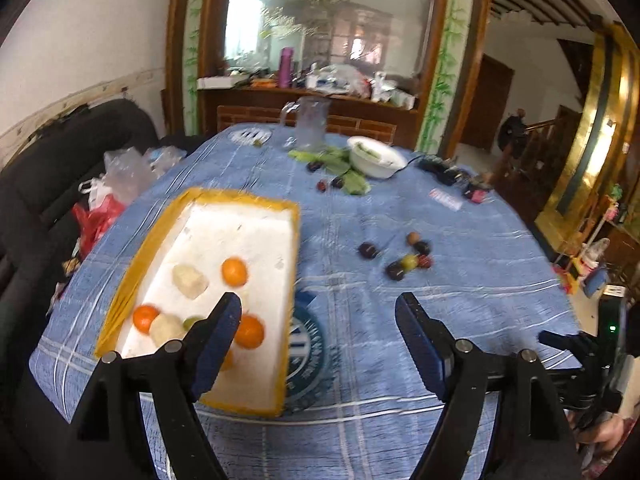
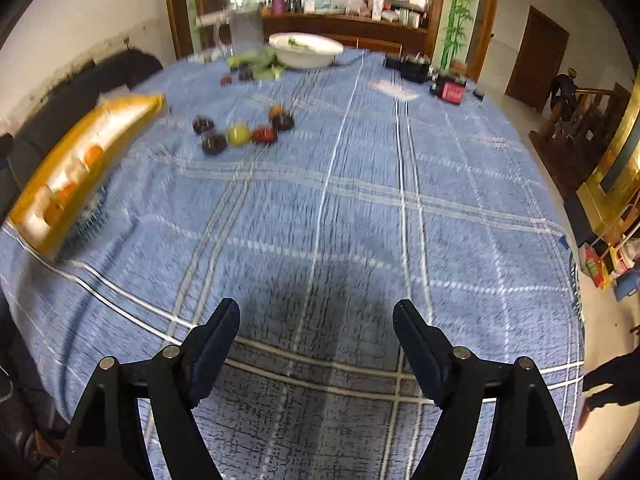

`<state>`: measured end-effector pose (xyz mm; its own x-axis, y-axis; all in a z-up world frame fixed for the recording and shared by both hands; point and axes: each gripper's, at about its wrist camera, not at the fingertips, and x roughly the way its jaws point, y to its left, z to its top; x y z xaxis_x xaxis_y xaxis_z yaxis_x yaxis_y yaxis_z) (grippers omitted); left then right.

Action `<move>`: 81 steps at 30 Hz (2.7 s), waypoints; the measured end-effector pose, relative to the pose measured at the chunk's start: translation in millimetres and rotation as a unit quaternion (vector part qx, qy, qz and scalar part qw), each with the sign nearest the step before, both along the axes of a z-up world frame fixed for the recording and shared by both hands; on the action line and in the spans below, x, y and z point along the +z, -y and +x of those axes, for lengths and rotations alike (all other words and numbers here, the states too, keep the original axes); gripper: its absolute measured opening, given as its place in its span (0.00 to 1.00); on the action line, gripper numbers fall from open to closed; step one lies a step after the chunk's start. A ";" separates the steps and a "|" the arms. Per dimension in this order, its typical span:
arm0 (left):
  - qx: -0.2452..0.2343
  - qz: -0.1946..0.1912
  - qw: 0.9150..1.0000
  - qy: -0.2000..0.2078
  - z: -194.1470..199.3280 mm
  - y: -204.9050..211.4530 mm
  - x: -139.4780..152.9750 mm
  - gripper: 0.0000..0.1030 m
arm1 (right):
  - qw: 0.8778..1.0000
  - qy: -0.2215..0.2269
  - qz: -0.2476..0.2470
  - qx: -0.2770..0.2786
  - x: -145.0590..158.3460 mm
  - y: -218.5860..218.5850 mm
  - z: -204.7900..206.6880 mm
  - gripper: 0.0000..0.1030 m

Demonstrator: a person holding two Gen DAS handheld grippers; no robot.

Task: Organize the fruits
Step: 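Move both open grippers back toward the remaining fruit, then grasp a dark purple plum with the left gripper while the right gripper grasps another plum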

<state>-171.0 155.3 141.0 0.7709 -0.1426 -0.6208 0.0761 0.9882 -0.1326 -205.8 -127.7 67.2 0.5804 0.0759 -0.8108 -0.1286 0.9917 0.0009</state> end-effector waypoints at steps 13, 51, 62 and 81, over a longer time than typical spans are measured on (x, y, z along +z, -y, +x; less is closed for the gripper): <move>-0.041 0.049 0.995 0.078 4.0 18.9 80.6 0.84 | 0.994 0.078 0.073 -0.014 86.0 -9.9 58.5 0.79; -0.012 -0.082 0.989 -0.122 150.4 22.0 -67.3 0.84 | 0.974 -0.001 0.227 -0.025 -11.5 -7.1 208.4 0.48; -0.024 -0.100 0.981 -0.163 210.3 65.2 -120.9 0.41 | 0.981 -0.029 0.190 -0.007 -40.3 -14.6 220.2 0.43; -0.070 -0.040 0.989 -0.122 213.2 86.1 -134.9 0.30 | 0.986 -0.019 0.165 0.004 -45.3 -33.9 223.3 0.25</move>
<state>42.2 69.2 6.1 0.5680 -0.2936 -0.7689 0.1670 0.9559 -0.2417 17.6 -93.7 21.9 0.5492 0.3434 -0.7618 -0.1297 0.9356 0.3283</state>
